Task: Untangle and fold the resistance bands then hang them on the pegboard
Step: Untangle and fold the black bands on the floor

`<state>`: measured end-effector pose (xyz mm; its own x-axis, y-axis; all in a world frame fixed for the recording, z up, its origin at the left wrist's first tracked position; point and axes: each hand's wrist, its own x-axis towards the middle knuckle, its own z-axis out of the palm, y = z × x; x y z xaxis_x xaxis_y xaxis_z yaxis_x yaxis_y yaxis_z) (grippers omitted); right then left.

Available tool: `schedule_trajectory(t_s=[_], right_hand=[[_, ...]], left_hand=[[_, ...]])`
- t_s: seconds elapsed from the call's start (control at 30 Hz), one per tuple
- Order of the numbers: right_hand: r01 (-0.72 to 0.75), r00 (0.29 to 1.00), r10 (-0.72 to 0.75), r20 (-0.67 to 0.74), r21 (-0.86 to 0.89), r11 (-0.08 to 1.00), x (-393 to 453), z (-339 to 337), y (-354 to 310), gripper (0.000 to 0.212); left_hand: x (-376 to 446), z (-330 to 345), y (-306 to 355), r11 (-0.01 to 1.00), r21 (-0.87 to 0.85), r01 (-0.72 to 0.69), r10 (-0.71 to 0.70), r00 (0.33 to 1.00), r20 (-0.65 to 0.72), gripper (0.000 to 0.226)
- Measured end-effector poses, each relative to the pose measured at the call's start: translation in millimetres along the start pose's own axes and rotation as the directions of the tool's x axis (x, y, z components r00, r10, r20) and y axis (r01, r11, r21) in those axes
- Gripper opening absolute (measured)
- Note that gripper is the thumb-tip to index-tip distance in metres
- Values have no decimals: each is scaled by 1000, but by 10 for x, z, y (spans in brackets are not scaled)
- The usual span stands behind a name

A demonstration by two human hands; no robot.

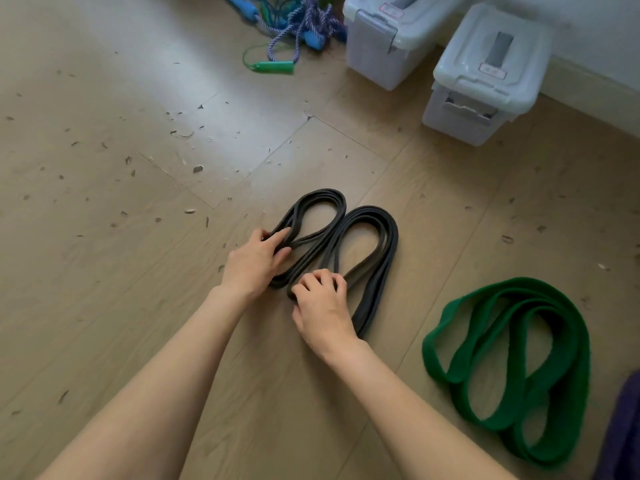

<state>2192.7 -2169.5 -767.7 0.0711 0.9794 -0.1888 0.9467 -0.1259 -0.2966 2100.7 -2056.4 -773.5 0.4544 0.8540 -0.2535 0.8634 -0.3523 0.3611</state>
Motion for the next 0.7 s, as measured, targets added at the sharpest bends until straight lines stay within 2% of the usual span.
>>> schedule_trajectory(t_s=[0.07, 0.13, 0.27, 0.43, 0.5, 0.6, 0.63, 0.7], right_hand=[[37, 999, -38, 13, 16, 999, -45, 32, 9, 30], [63, 997, -63, 49, 13, 998, -61, 54, 0, 30], [59, 998, -60, 33, 27, 998, -10, 23, 2, 33], [-69, 968, 108, -228, 171, 983, 141, -110, 49, 41], [-93, 985, 110, -131, 130, 987, 286, -148, 56, 55], [-58, 995, 54, 84, 42, 997, 432, -149, 43, 53], [-61, 995, 57, 86, 51, 997, 430, -162, 48, 54], [-102, 994, 105, -20, 118, 988, 348, -211, 116, 57]], left_hand=[[61, -20, -39, 978, -208, 33, -35, 999, -10, 43], [104, -10, -81, 968, -246, 55, -60, 998, -13, 42], [126, 56, -67, 986, -57, 159, -159, 987, 7, 46], [39, 137, -76, 982, 5, 190, -190, 981, -28, 51], [8, 120, -135, 984, 40, 171, -168, 984, -62, 54], [-18, 97, -168, 984, 155, 89, -77, 993, -86, 51], [-25, 87, -163, 983, 169, 74, -59, 994, -94, 52], [-49, 72, -142, 983, 164, 80, -60, 990, -126, 55]])
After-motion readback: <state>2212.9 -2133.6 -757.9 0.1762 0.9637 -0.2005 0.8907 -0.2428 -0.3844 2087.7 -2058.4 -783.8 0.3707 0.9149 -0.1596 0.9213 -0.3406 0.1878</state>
